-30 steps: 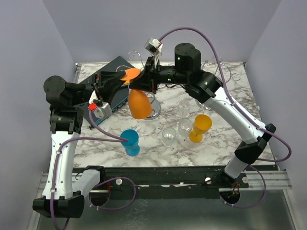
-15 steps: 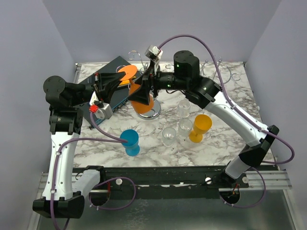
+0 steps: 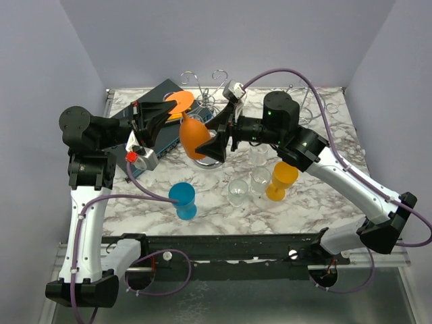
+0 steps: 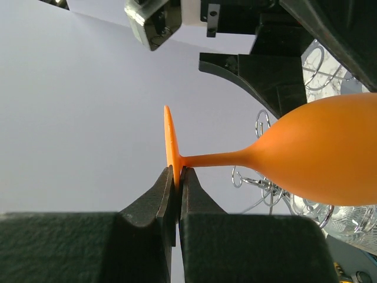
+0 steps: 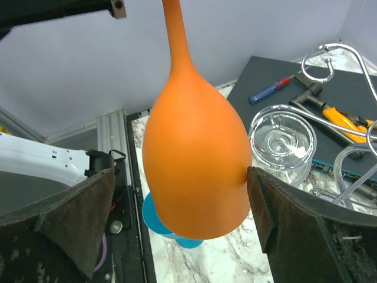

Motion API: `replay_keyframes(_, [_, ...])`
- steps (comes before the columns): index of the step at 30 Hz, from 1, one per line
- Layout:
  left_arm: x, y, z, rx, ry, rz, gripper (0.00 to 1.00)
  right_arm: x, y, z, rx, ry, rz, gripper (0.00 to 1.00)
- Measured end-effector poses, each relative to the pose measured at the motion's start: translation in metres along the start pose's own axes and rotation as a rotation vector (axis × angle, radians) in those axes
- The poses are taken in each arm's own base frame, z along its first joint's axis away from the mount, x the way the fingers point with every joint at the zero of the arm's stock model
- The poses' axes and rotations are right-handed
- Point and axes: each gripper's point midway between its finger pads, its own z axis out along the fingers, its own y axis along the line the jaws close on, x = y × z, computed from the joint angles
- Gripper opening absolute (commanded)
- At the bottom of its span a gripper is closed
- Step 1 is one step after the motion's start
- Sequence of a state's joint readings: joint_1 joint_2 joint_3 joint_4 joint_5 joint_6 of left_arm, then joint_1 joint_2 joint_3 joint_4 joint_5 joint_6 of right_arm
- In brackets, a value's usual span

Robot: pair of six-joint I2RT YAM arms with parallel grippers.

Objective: Place the wine glass upside down on the wine glass rack
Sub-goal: Turn the wine glass upside down at the wine rack.

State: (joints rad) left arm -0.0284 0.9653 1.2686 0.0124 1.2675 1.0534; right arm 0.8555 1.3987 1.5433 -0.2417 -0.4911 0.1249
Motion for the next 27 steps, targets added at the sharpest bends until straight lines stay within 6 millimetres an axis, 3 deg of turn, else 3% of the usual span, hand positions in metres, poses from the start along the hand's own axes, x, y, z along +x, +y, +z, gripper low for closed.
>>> replay_keyframes(4, [0.000, 0.000, 0.000, 0.001, 0.000, -0.002, 0.00, 0.010, -0.005, 0.005, 0.005, 0.009, 0.002, 1.00])
replay_keyframes(10, [-0.005, 0.007, 0.000, -0.005, -0.003, 0.017, 0.00, 0.007, -0.009, 0.013, 0.003, -0.014, -0.010, 1.00])
replay_keyframes(18, [-0.008, 0.011, 0.000, -0.010, -0.006, 0.021, 0.00, 0.017, -0.015, 0.023, 0.004, 0.004, -0.001, 0.99])
replay_keyframes(20, [-0.009, 0.013, 0.000, -0.011, -0.007, 0.021, 0.01, 0.017, -0.015, 0.023, 0.004, 0.003, -0.002, 0.96])
replay_keyframes(25, [-0.012, 0.016, 0.000, -0.016, -0.009, 0.029, 0.21, 0.013, -0.015, 0.023, 0.002, -0.010, -0.011, 0.86])
replay_keyframes(27, [-0.012, 0.017, 0.000, -0.017, -0.010, 0.032, 0.35, 0.014, -0.014, 0.022, 0.002, -0.016, -0.015, 0.85])
